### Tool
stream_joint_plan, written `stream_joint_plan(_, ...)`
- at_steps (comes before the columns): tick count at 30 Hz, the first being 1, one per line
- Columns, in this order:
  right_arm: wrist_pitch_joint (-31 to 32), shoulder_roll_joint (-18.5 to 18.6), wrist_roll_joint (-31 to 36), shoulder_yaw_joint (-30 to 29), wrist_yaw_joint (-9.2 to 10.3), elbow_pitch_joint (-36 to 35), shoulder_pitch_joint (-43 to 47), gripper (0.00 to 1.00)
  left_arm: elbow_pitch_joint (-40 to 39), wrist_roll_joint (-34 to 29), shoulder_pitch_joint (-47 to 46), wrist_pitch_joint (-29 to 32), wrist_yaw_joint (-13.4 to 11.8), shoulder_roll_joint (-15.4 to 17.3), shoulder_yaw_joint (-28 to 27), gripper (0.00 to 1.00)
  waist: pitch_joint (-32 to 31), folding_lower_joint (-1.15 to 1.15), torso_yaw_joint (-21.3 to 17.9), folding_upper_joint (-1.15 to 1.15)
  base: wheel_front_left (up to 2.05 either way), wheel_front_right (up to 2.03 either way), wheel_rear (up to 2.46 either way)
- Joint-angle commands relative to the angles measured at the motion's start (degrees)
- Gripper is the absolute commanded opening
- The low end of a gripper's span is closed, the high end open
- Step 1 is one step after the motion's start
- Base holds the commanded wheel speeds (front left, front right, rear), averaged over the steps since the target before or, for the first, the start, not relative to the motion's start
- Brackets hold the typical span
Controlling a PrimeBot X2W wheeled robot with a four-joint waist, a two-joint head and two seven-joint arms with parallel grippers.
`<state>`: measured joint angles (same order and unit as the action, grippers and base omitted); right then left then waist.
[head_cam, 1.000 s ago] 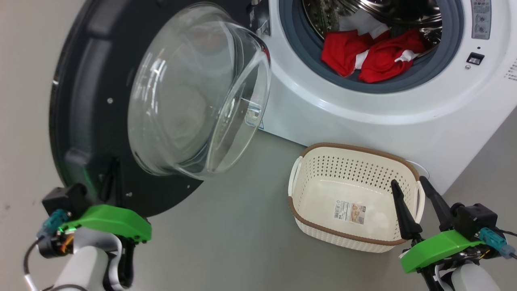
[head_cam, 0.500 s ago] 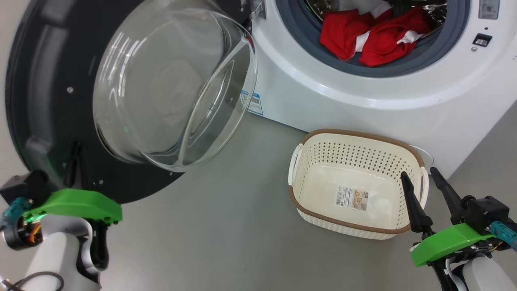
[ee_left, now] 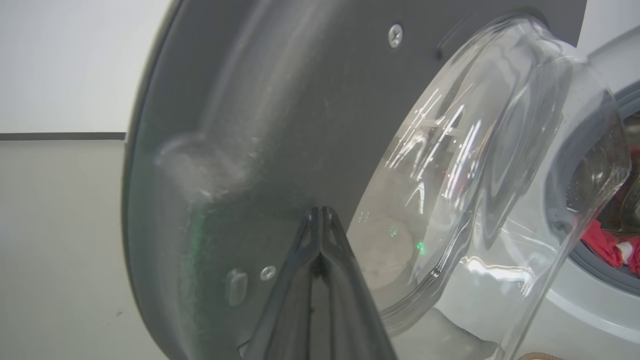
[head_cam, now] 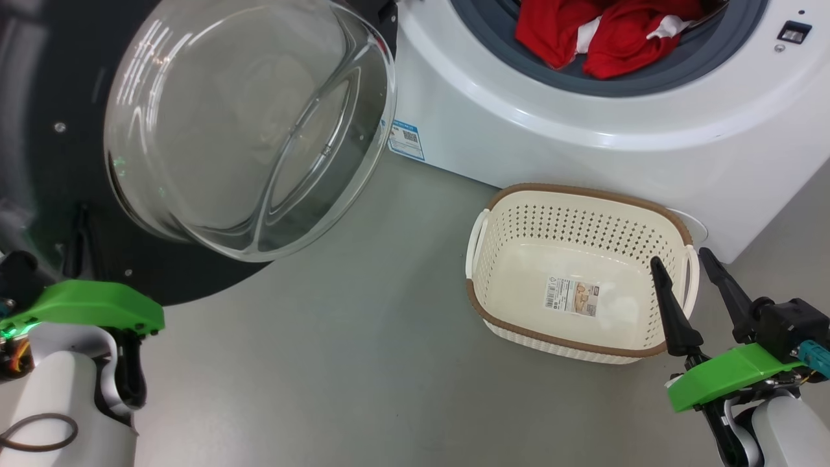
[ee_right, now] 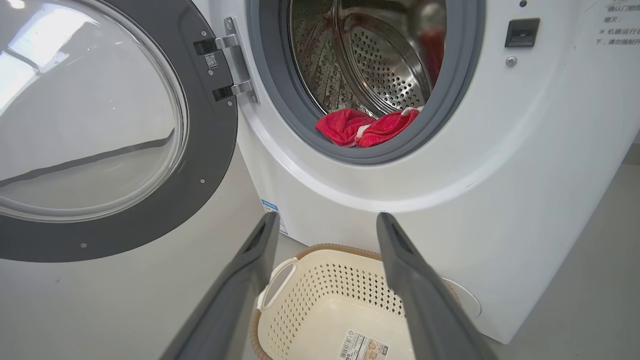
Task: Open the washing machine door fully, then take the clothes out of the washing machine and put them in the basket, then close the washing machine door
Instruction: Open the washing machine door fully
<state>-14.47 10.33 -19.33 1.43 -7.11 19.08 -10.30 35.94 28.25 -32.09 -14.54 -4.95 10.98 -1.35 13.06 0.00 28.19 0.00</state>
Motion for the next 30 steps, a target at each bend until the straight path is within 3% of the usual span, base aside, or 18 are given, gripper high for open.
stream_joint_plan(1, -0.5, 0.5, 1.1, 1.5, -0.37, -1.7, -1.1, 1.0, -0.4, -0.8, -2.4, -0.5, 0.2, 3.0, -2.8, 0.0, 0.3, 0.0, -0.1, 0.0, 0.0, 0.0, 0.0)
stream_joint_plan(15, -0.5, 0.7, 1.0, 2.0, -0.37, -1.6, -1.2, 1.0, 5.6, -5.7, -5.1, -0.5, 3.3, 3.9, -6.5, 0.0, 0.5, 0.0, -1.0, 0.0, 0.0, 0.0, 0.0)
stream_joint_plan(24, -0.5, -0.9, 1.0, 1.6, -0.37, -1.3, -0.8, 1.0, 2.4, -8.8, -3.0, -0.5, 4.7, 2.5, -7.2, 0.0, -2.0, 0.0, -1.1, 0.0, 0.0, 0.0, 0.0)
stream_joint_plan(25, -0.5, -1.1, 1.1, 1.5, -0.37, -1.3, -0.8, 1.0, 1.3, -9.2, -2.7, -0.5, 4.6, 2.4, -7.3, 0.09, -2.3, 0.0, -1.2, 0.0, 0.0, 0.0, 0.0)
stream_joint_plan(26, -0.5, -1.1, 1.1, 1.5, -0.37, -1.3, -0.8, 1.0, 1.3, -9.2, -2.7, -0.5, 4.6, 2.4, -7.3, 0.09, -2.3, 0.0, -1.2, 0.0, 0.0, 0.0, 0.0)
stream_joint_plan(28, -0.5, -1.7, 1.0, 1.3, -0.37, -1.4, -0.8, 1.0, -0.5, -9.9, -1.7, -0.5, 4.2, 2.2, -7.2, 0.48, -3.0, 0.0, -1.5, 0.0, 0.0, 0.0, 0.0)
stream_joint_plan(29, -0.5, -2.0, 1.1, 1.1, -0.37, -1.5, -0.7, 1.0, -1.5, -10.3, -1.2, -0.5, 4.1, 2.2, -6.9, 0.95, -3.4, 0.0, -1.7, 0.0, 0.0, 0.0, 0.0)
stream_joint_plan(30, -0.5, -2.4, 1.2, 1.0, -0.37, -1.6, -0.6, 1.0, -2.6, -10.8, -0.9, -0.5, 3.9, 2.3, -6.7, 1.0, -3.7, 0.0, -1.9, 0.0, 0.0, 0.0, 0.0)
